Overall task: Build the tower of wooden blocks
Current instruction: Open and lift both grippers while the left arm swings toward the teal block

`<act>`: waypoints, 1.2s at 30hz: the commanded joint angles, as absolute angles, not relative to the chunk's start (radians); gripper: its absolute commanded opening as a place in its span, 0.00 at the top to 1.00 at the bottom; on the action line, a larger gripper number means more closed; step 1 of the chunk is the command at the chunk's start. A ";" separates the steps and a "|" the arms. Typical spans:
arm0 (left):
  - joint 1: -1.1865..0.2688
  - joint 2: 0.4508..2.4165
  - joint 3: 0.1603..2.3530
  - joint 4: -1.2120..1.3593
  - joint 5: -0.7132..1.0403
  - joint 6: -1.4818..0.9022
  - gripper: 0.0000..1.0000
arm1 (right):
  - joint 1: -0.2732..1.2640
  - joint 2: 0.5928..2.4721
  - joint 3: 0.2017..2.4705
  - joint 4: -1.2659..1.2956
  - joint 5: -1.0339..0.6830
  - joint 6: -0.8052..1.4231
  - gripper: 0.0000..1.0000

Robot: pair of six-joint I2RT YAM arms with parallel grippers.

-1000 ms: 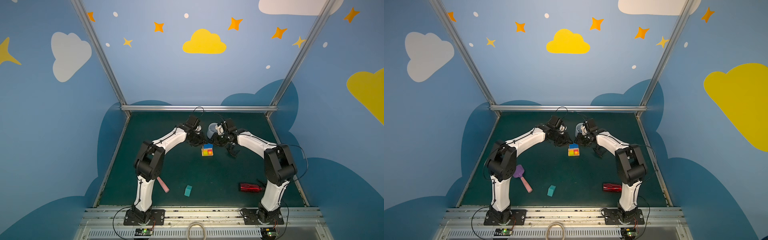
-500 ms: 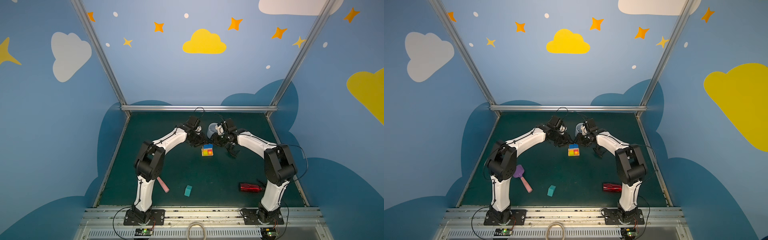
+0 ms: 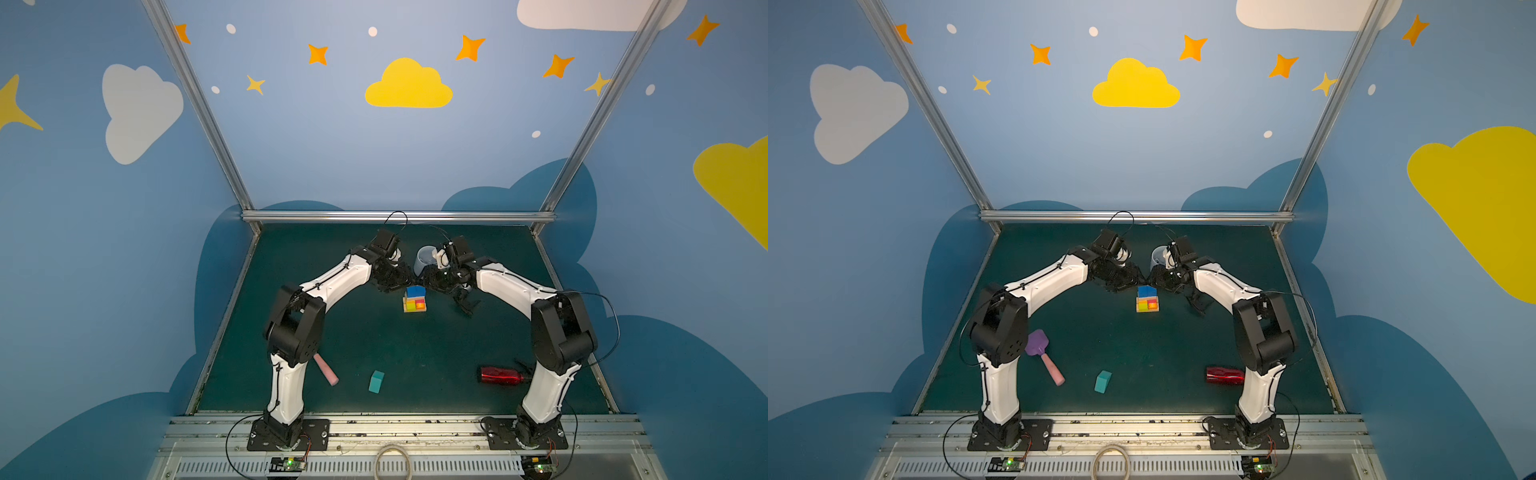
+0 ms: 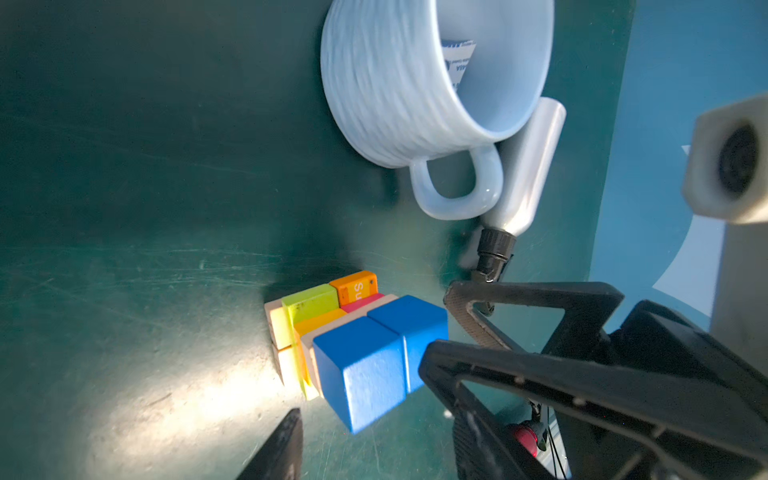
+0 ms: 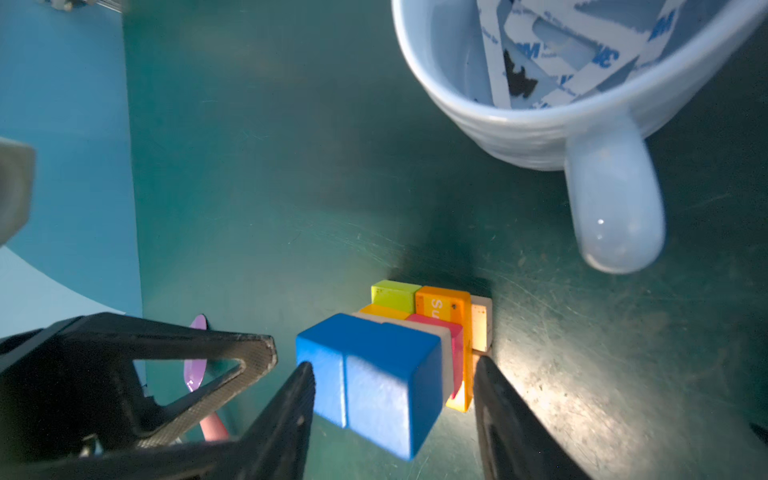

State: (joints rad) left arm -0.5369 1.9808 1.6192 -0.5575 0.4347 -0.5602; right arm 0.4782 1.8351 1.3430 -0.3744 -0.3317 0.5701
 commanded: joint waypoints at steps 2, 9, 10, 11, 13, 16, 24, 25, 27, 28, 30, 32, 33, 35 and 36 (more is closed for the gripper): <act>-0.532 1.910 1.625 -0.588 0.405 -0.544 0.39 | 0.479 1.763 1.351 -0.399 -0.317 0.570 0.37; -0.534 1.782 1.561 -0.618 0.350 -0.521 0.38 | 0.479 1.652 1.292 -0.413 -0.258 0.582 0.35; -0.535 1.757 1.543 -0.623 0.337 -0.516 0.38 | 0.479 1.632 1.281 -0.414 -0.247 0.582 0.35; -0.535 1.733 1.527 -0.629 0.325 -0.512 0.38 | 0.479 1.615 1.271 -0.416 -0.238 0.584 0.34; -0.539 1.677 1.486 -0.646 0.296 -0.509 0.37 | 0.479 1.574 1.247 -0.413 -0.217 0.592 0.34; -0.552 1.598 1.428 -0.683 0.260 -0.493 0.37 | 0.479 1.513 1.218 -0.407 -0.190 0.606 0.34; -0.671 1.394 1.251 -0.839 0.106 -0.456 0.37 | 0.479 1.354 1.174 -0.348 -0.154 0.634 0.32; -0.690 1.372 1.227 -0.856 0.092 -0.461 0.37 | 0.479 1.336 1.167 -0.336 -0.152 0.639 0.32; -0.723 1.333 1.180 -0.884 0.075 -0.476 0.37 | 0.479 1.307 1.153 -0.309 -0.155 0.649 0.31; -0.739 1.317 1.160 -0.895 0.071 -0.484 0.37 | 0.479 1.296 1.147 -0.298 -0.159 0.651 0.31; -0.774 1.284 1.112 -0.915 0.057 -0.507 0.37 | 0.480 1.271 1.130 -0.275 -0.171 0.657 0.31; -0.807 1.262 1.068 -0.922 0.050 -0.527 0.38 | 0.483 1.251 1.102 -0.258 -0.173 0.662 0.31; -0.822 1.253 1.046 -0.921 0.045 -0.538 0.38 | 0.482 1.239 1.083 -0.247 -0.172 0.668 0.31; -0.854 1.248 1.012 -0.914 0.043 -0.558 0.40 | 0.482 1.220 1.050 -0.228 -0.170 0.674 0.31; -0.870 1.249 0.997 -0.905 0.045 -0.568 0.41 | 0.482 1.213 1.036 -0.222 -0.168 0.675 0.31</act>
